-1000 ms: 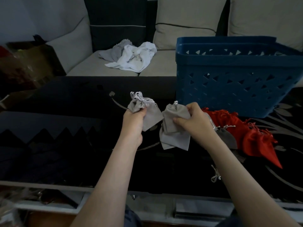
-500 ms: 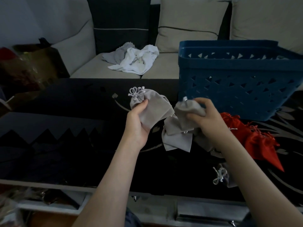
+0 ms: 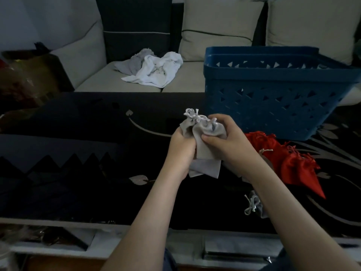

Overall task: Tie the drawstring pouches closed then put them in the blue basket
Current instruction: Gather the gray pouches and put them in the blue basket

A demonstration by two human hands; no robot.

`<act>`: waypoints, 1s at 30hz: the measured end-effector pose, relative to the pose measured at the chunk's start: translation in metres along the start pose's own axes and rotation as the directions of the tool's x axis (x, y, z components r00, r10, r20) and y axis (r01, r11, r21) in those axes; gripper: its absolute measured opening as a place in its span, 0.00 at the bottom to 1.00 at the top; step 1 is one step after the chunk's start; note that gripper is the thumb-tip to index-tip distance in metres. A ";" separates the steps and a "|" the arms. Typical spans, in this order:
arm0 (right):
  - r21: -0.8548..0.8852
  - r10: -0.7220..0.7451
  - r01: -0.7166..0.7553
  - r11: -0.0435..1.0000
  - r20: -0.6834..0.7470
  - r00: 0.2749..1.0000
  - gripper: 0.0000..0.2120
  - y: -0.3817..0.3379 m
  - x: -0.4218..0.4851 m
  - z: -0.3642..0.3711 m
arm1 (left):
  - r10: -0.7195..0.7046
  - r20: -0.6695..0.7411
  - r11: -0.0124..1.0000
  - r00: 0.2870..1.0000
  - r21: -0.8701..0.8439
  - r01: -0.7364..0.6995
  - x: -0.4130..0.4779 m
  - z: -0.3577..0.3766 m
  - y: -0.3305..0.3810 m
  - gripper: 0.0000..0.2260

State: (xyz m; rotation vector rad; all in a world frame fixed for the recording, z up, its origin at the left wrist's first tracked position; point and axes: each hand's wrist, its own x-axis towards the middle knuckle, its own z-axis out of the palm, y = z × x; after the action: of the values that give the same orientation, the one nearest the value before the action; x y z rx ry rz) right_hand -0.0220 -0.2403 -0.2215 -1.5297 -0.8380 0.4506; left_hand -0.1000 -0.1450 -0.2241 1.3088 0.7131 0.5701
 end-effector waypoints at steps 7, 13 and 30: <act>-0.093 0.001 -0.001 0.996 0.008 1.000 0.23 0.002 0.002 -0.007 | 0.154 0.200 0.981 0.968 0.087 -0.174 -0.008 0.003 -0.006 0.07; -0.067 0.011 -0.008 0.998 0.046 0.999 0.25 -0.001 0.002 -0.011 | -0.002 0.345 0.902 0.938 -0.405 0.150 -0.011 -0.008 0.006 0.30; 0.233 0.017 0.006 0.972 -0.095 0.995 0.16 0.005 0.009 -0.011 | 0.129 0.290 0.983 0.948 -0.160 -0.085 -0.012 0.004 0.007 0.12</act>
State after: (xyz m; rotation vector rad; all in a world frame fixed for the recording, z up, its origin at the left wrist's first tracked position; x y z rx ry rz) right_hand -0.0066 -0.2411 -0.2226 -1.3256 -0.6806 0.4590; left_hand -0.1043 -0.1551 -0.2146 1.2668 0.3445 0.4869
